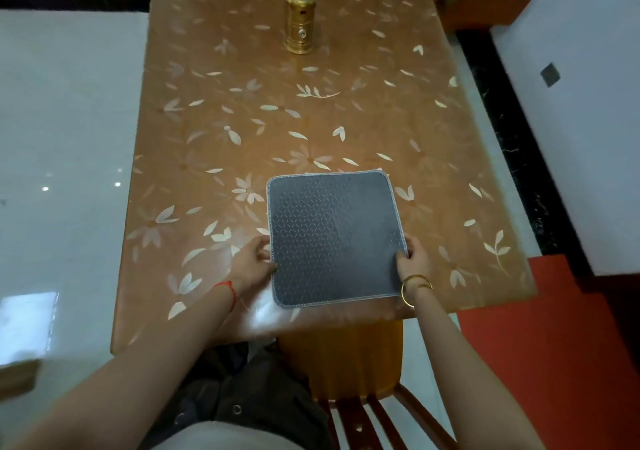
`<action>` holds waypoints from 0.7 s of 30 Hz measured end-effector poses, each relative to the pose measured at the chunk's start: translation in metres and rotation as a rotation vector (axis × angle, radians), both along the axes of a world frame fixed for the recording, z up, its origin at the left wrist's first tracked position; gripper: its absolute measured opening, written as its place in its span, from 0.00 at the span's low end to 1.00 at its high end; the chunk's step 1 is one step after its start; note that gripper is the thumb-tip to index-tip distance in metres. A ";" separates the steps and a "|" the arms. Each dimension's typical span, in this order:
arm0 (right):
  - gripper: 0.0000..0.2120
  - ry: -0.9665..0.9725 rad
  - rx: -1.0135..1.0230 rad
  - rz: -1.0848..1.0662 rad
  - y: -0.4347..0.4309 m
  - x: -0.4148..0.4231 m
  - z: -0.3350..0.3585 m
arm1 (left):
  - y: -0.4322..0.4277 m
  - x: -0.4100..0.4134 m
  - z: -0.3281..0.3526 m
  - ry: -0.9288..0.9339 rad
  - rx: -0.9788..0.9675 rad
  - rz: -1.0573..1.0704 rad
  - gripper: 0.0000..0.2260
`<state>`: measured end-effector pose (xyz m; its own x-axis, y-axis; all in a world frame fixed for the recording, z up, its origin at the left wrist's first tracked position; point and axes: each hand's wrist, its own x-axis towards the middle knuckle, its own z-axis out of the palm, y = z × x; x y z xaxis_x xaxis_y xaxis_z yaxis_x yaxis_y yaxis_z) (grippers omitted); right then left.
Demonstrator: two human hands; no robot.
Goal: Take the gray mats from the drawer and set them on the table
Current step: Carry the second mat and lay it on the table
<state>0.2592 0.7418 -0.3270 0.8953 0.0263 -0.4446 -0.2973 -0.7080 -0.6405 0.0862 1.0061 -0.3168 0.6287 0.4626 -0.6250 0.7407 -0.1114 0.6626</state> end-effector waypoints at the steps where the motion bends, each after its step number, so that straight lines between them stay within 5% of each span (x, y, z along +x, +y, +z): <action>1: 0.18 0.000 -0.021 0.004 -0.003 0.001 -0.003 | -0.001 -0.001 -0.002 0.010 0.010 -0.007 0.28; 7: 0.12 0.004 -0.154 -0.005 -0.019 -0.001 -0.017 | -0.011 -0.006 -0.001 -0.005 0.097 -0.108 0.41; 21: 0.08 -0.004 -0.233 -0.005 -0.025 -0.013 -0.028 | -0.020 -0.010 -0.006 -0.002 0.130 -0.159 0.45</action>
